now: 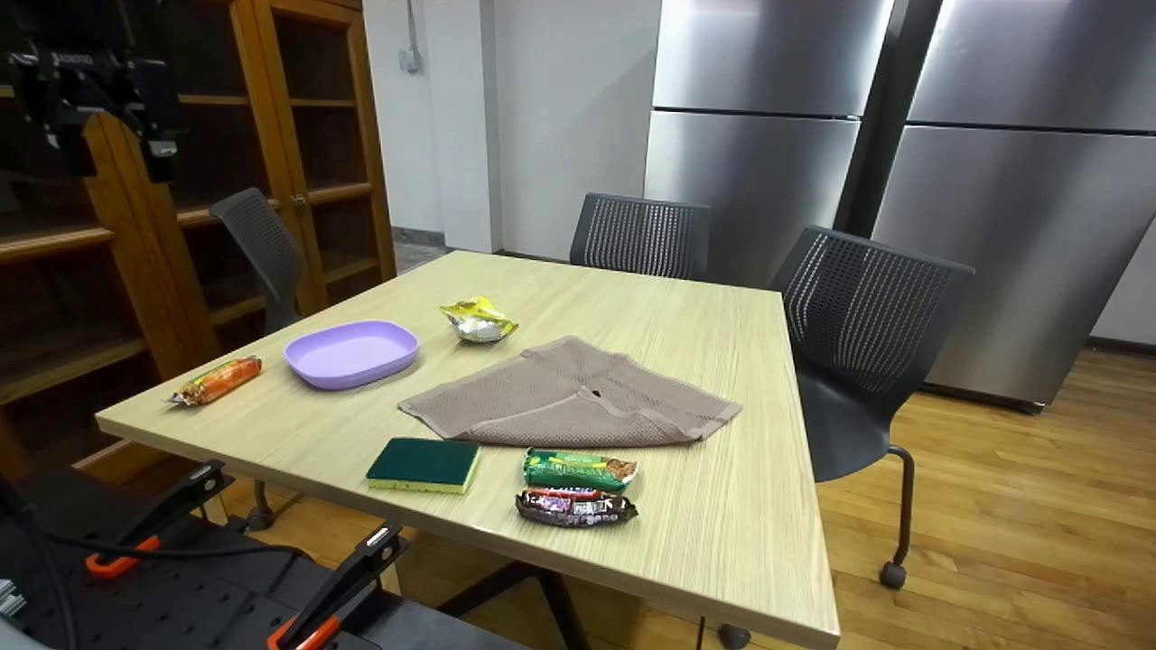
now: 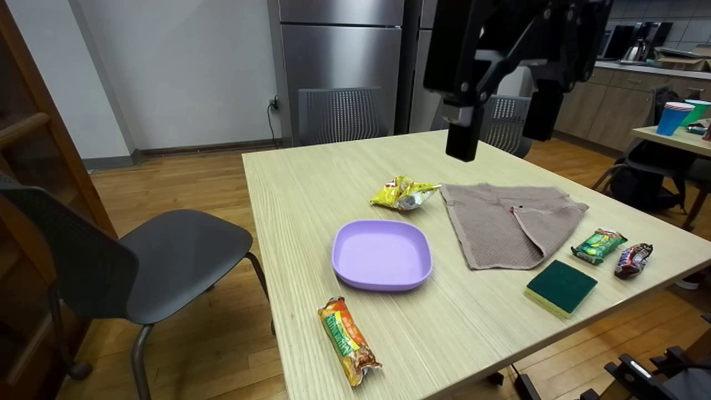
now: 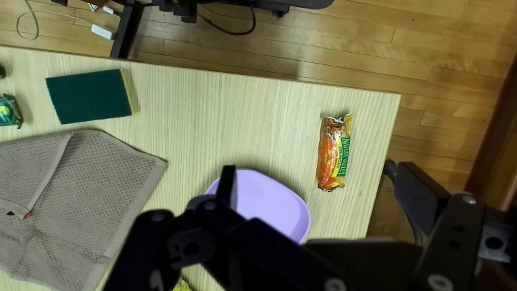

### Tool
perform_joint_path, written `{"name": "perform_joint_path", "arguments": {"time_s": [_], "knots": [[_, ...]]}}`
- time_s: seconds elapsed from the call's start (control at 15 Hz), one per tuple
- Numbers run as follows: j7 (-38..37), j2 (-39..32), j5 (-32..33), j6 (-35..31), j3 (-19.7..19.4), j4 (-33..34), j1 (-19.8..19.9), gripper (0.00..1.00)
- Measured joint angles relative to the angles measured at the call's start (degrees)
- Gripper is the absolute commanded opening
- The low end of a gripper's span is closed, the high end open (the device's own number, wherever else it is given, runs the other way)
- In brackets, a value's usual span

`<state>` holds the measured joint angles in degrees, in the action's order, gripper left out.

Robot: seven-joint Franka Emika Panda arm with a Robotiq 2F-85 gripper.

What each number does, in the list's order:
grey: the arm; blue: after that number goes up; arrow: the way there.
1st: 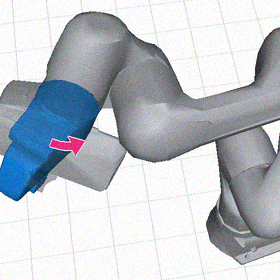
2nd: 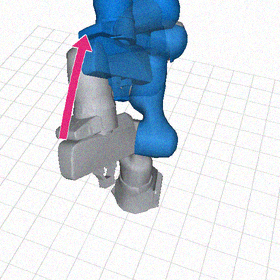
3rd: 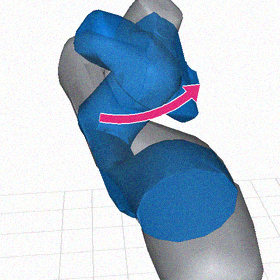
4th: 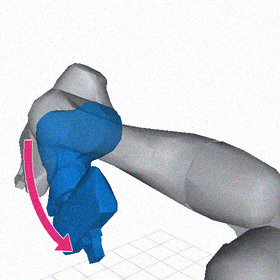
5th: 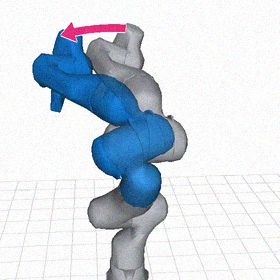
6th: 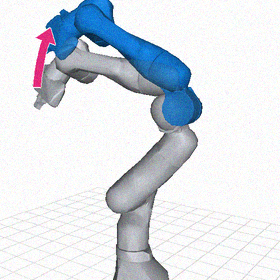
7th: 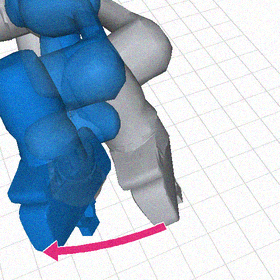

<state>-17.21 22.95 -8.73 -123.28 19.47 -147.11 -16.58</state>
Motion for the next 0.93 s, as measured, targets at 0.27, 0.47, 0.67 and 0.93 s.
{"name": "perform_joint_path", "arguments": {"time_s": [0.27,0.47,0.67,0.93], "knots": [[0.47,-2.71,1.78,-1.01,0.00,0.17,0.00,1.00],[1.13,-5.38,2.11,-2.86,0.00,0.49,0.00,1.00],[2.04,-8.19,2.11,-4.56,0.00,1.15,-0.02,1.00],[3.04,-12.24,2.14,-5.39,0.03,2.89,-0.20,1.00]]}}
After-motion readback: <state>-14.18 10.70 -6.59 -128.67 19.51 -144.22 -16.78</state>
